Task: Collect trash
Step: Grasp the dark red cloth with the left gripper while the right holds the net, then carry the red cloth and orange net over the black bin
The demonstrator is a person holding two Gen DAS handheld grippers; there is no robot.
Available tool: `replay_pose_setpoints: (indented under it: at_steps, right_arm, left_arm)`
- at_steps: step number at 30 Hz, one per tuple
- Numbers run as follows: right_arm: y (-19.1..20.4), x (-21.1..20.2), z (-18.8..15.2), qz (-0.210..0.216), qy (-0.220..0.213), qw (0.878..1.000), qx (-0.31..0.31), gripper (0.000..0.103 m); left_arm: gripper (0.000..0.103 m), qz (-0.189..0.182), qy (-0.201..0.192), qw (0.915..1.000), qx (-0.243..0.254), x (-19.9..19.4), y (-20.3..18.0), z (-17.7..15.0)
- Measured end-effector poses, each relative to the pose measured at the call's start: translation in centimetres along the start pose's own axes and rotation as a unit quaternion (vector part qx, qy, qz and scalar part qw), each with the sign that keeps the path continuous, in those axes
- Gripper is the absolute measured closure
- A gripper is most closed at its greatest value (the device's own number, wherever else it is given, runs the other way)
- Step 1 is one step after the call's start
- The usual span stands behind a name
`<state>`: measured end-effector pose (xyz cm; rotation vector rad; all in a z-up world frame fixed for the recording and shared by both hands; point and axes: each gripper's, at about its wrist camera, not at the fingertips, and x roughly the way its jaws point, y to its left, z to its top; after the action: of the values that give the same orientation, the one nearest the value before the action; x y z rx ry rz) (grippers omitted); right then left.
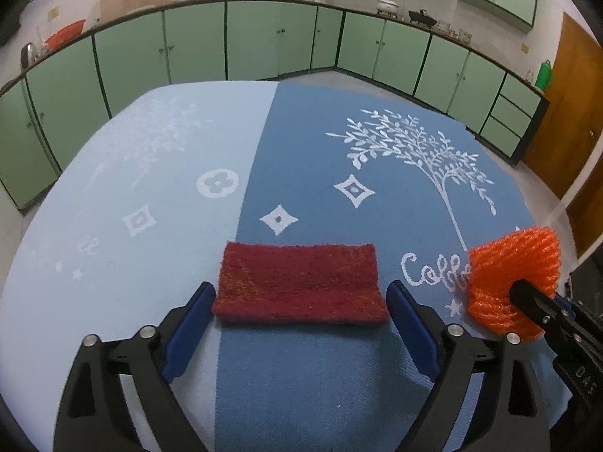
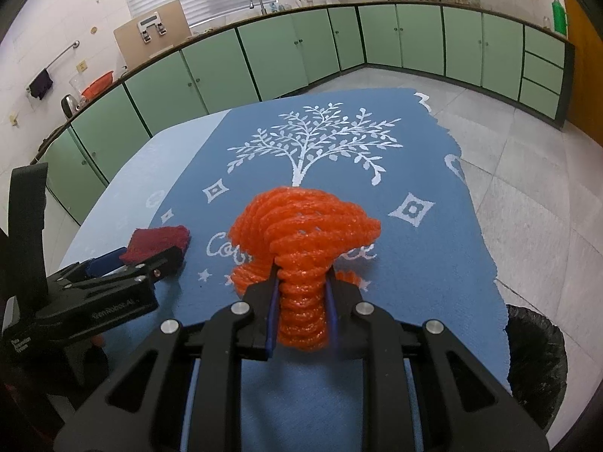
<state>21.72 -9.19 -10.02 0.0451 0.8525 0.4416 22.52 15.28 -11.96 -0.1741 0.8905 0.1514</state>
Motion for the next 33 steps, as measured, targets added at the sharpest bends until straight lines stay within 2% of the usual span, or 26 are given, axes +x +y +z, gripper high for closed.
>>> replay_pose_setpoints:
  at_steps: [3, 9, 16, 33]
  right_arm:
    - [0.0, 0.0, 0.0, 0.000, 0.000, 1.000, 0.000, 0.084]
    - [0.3, -0.4, 0.0, 0.000, -0.004, 1.000, -0.004, 0.084]
    - [0.4, -1.9, 0.2, -0.001, -0.019, 1.000, -0.008, 0.084]
    - [-0.8, -9.6, 0.3, -0.007, -0.070, 0.998, -0.005, 0.084]
  left_arm:
    - [0.020, 0.002, -0.004, 1.0000, 0.001, -0.1, -0.1, 0.0]
    - [0.021, -0.012, -0.017, 0.9997, -0.015, -0.8, 0.4, 0.0]
    - [0.021, -0.019, -0.044, 0.9988, -0.004, -3.1, -0.4, 0.2]
    - [0.021, -0.051, -0.087, 0.9940, 0.043, -9.4, -4.5, 0.0]
